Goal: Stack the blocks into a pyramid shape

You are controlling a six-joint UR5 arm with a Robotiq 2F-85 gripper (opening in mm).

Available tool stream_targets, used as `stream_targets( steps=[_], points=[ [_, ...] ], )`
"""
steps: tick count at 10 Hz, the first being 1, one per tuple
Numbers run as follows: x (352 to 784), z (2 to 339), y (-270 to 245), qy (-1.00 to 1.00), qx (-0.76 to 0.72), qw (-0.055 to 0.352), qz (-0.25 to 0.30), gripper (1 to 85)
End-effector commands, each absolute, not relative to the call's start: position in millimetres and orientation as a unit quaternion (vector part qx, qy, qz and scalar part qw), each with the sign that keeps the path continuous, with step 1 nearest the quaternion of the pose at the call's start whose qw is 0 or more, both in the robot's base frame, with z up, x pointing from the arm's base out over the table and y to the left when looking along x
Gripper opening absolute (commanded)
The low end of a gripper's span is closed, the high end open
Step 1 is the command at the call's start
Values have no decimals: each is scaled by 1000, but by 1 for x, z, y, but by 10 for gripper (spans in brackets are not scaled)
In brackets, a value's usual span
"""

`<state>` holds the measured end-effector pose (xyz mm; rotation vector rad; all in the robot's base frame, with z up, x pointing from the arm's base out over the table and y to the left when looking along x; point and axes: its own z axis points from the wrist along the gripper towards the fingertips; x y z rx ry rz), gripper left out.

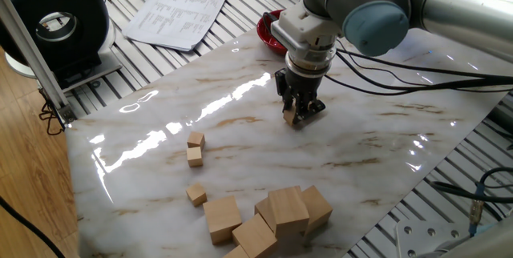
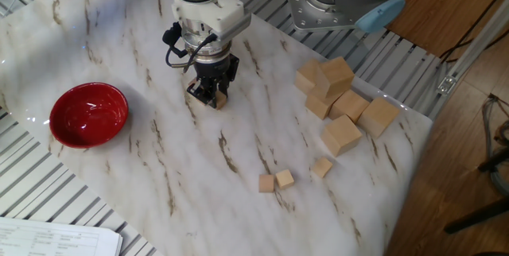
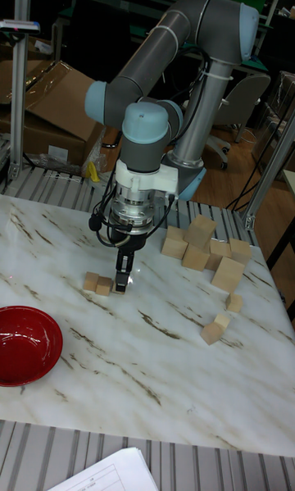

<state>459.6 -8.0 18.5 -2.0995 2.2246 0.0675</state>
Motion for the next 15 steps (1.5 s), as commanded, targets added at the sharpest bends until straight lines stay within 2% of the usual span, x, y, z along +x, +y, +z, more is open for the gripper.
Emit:
stream_targets(
  steps=[1, 9, 15],
  points=[
    [460, 20, -8, 729, -682, 43, 23, 120],
    [468, 21, -3, 730, -680, 61, 21, 167],
    [472, 21, 1, 729, -680, 72, 20, 147]
  ],
)
